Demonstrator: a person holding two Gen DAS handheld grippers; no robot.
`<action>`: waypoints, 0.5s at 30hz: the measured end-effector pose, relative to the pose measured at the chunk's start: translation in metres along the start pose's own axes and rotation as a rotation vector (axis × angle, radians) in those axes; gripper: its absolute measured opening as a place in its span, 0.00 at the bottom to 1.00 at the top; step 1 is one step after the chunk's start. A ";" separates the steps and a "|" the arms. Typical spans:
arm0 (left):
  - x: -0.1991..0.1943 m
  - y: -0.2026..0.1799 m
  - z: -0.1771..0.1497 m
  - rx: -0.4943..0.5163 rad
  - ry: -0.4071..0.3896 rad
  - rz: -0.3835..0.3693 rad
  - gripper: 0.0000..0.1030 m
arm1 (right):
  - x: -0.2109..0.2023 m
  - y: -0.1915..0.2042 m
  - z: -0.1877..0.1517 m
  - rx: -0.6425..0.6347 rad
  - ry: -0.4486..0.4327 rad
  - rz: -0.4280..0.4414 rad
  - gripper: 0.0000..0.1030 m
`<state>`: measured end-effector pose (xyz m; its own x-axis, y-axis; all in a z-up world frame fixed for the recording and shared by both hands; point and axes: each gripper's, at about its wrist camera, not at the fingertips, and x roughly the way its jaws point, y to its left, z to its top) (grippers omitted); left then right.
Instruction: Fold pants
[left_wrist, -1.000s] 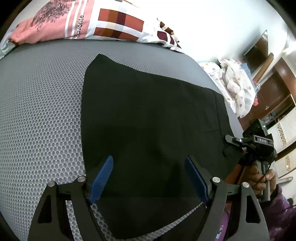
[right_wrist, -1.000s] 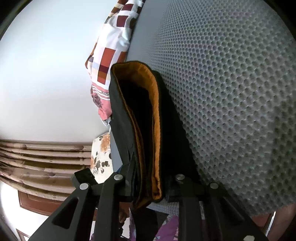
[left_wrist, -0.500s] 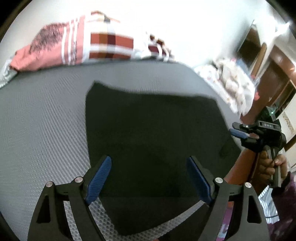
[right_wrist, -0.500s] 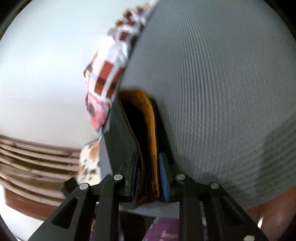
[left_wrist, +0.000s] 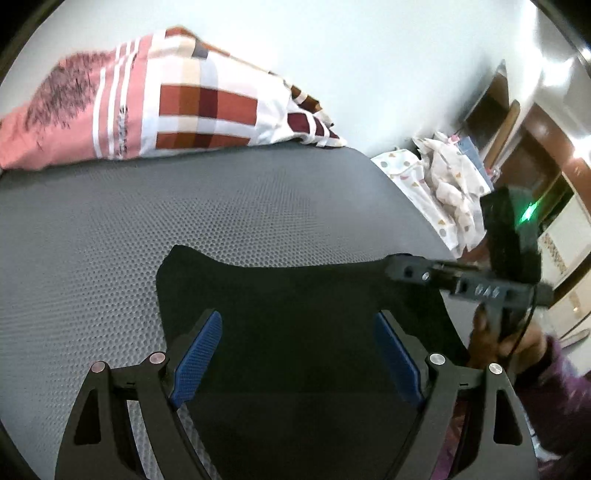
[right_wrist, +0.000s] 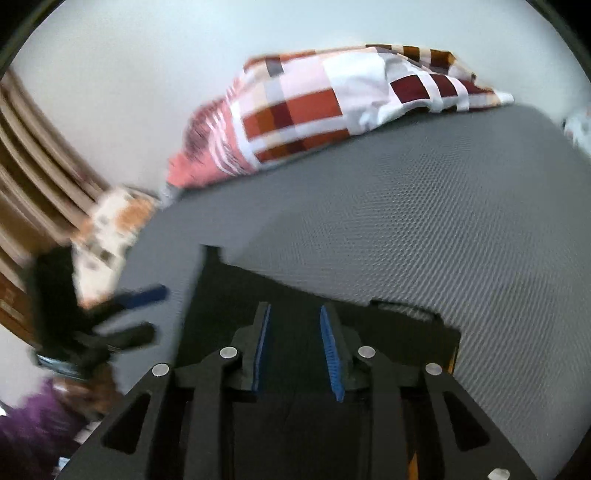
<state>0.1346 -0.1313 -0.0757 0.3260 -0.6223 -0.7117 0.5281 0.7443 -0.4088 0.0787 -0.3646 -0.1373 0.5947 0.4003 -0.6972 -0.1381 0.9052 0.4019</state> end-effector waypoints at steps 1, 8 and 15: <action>0.005 0.005 0.003 -0.016 0.013 -0.016 0.81 | 0.002 -0.003 -0.002 0.016 -0.004 -0.011 0.23; 0.042 0.043 0.021 -0.148 0.044 -0.083 0.81 | 0.019 -0.027 -0.022 0.144 0.004 -0.027 0.16; 0.066 0.061 0.025 -0.176 0.045 -0.061 0.81 | 0.015 -0.046 -0.037 0.221 -0.024 0.040 0.01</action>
<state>0.2082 -0.1328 -0.1335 0.2603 -0.6591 -0.7056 0.3995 0.7388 -0.5428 0.0646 -0.3948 -0.1875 0.6110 0.4298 -0.6648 0.0131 0.8342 0.5513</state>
